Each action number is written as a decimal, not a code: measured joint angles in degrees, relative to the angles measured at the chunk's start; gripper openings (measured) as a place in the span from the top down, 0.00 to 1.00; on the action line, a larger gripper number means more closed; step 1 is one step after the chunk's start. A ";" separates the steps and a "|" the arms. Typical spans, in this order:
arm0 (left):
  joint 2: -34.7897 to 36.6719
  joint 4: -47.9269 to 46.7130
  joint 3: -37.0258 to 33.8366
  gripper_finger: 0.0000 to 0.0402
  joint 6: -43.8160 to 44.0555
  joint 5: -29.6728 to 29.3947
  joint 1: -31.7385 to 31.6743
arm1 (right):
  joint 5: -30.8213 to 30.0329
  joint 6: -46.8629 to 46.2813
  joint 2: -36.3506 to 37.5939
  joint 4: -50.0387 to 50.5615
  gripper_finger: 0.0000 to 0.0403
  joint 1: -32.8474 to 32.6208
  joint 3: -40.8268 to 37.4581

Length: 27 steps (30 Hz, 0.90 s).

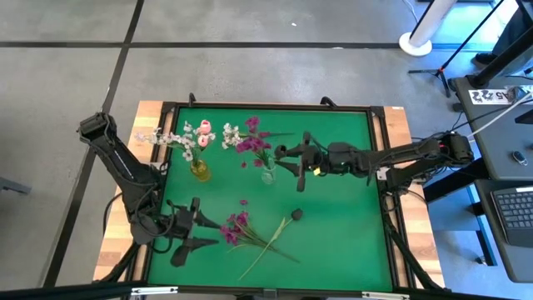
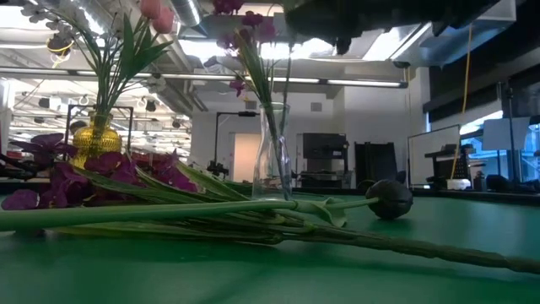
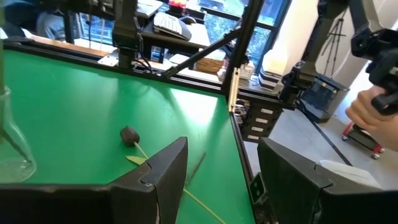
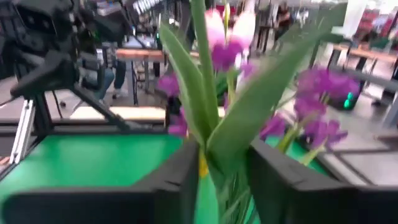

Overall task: Sort flowers into vase by color
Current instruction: Put the right black flower into the transparent vase, then put the black flower into the transparent vase

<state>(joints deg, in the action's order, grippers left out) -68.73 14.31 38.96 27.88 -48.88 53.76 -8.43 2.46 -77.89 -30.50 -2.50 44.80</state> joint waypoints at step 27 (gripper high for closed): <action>0.00 -0.22 0.00 0.52 -0.46 -0.14 0.01 | -1.07 -23.05 7.21 78.00 0.12 -1.79 23.78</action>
<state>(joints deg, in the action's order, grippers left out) -68.73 14.09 38.96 27.42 -49.02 53.77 -9.50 -20.59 -70.68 47.50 -4.29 68.58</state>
